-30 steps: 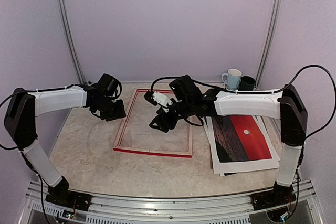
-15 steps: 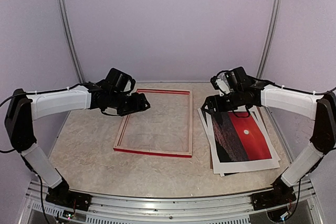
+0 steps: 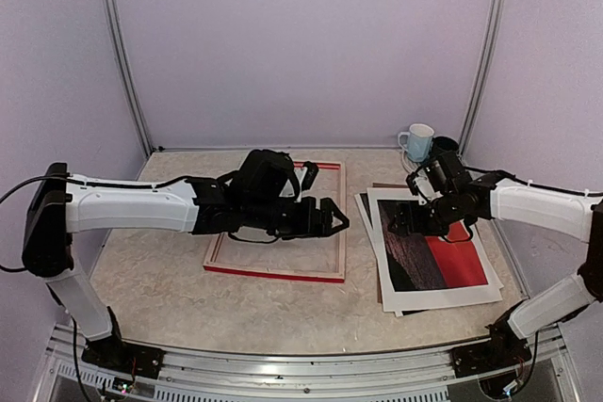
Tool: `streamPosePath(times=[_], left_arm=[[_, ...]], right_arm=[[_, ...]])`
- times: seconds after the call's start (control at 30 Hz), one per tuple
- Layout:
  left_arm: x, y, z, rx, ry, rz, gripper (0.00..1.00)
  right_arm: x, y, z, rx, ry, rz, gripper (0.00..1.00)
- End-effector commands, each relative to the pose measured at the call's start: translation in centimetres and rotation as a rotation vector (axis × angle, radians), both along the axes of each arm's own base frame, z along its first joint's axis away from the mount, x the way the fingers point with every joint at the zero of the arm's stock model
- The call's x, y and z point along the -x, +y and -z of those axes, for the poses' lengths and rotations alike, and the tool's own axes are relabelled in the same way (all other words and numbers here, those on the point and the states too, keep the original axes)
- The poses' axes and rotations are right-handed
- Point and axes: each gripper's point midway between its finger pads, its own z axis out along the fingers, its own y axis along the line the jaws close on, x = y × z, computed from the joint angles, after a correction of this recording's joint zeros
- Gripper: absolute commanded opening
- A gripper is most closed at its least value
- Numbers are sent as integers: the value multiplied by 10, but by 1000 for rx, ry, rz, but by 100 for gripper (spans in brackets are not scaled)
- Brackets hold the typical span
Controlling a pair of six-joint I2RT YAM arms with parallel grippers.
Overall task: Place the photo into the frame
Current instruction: Pick up the mat board from the photo.
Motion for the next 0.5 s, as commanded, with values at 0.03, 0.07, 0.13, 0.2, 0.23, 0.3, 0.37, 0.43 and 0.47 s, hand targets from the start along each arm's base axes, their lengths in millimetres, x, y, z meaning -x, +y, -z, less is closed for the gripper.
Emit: streamPosePath(times=[0.03, 0.07, 0.13, 0.2, 0.23, 0.3, 0.37, 0.43, 0.47], left_arm=[[52, -53, 13, 96, 87, 120, 90], [62, -62, 21, 101, 115, 140, 90], [81, -74, 33, 112, 174, 163, 90], [97, -84, 46, 127, 233, 170, 90], [105, -89, 50, 139, 255, 176, 90], [118, -98, 55, 166, 289, 182, 90], [128, -107, 59, 178, 313, 185, 90], [136, -116, 68, 186, 346, 188, 90], [141, -122, 72, 191, 368, 192, 90]], right_arm=[[23, -11, -4, -46, 3, 58, 85], [24, -13, -3, -48, -1, 67, 85], [26, -16, -2, -50, -12, 77, 86], [24, -15, -2, -60, -30, 81, 87], [24, -16, 0, -62, -34, 85, 87], [24, -16, 2, -73, -45, 91, 87], [25, -17, 7, -82, -52, 100, 88], [26, -20, 11, -88, -54, 114, 89], [26, -20, 12, -91, -54, 121, 90]])
